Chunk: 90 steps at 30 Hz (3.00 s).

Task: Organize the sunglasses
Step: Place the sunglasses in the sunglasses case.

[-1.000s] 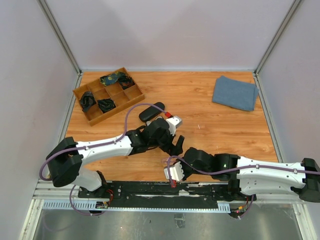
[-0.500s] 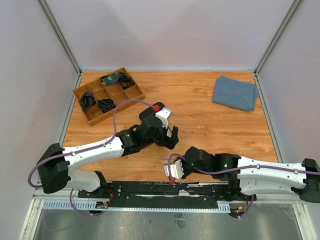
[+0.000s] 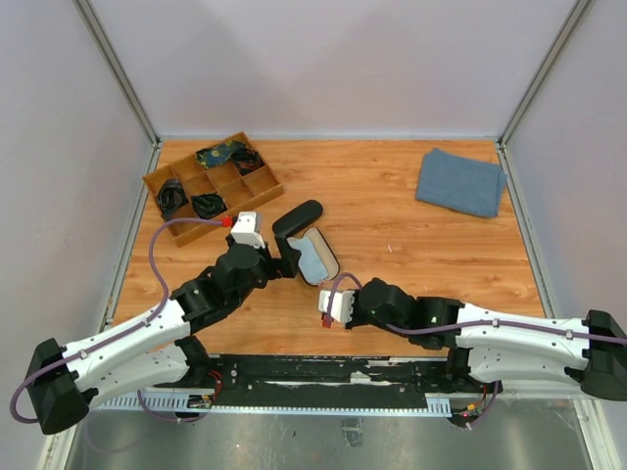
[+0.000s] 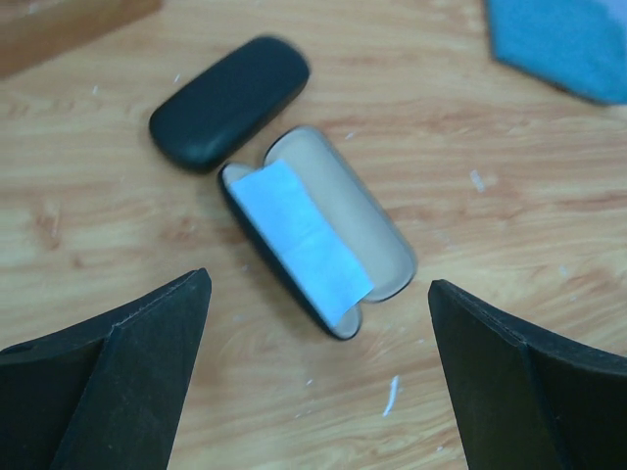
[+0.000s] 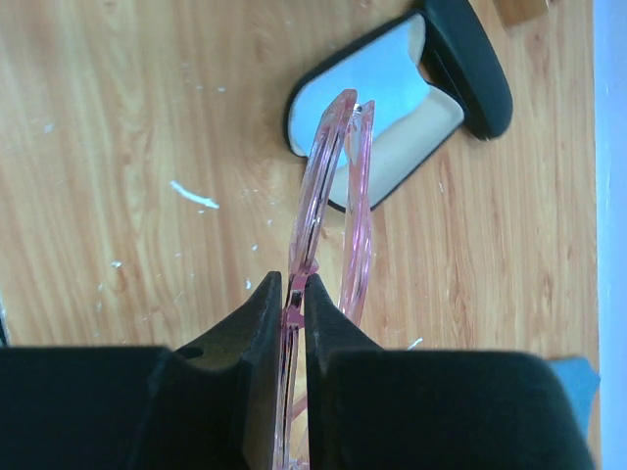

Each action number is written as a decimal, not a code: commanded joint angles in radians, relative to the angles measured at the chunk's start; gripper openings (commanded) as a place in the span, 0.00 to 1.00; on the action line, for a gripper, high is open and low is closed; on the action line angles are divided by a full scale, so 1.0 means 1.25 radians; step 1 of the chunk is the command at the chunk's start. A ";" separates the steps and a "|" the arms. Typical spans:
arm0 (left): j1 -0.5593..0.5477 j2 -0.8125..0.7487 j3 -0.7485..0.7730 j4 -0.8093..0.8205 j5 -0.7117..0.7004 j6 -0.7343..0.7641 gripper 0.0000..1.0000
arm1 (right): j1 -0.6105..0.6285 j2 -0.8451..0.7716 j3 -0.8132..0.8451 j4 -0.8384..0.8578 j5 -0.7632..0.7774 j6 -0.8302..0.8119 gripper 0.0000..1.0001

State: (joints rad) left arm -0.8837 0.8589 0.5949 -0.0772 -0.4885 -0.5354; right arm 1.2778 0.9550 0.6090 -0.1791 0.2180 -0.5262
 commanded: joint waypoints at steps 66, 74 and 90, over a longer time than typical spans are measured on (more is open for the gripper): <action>0.183 0.374 -0.210 0.502 0.122 -0.130 0.88 | -0.233 0.323 0.231 0.143 0.036 0.588 0.01; 0.188 0.374 -0.225 0.505 0.129 -0.129 0.83 | -0.234 0.327 0.234 0.143 0.031 0.586 0.01; 0.199 0.376 -0.244 0.510 0.140 -0.132 0.76 | -0.236 0.337 0.239 0.143 0.020 0.586 0.01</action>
State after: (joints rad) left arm -0.6476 1.3235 0.3096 0.5293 -0.3153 -0.7006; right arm 1.0088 1.3693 0.9047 -0.0227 0.2523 0.1955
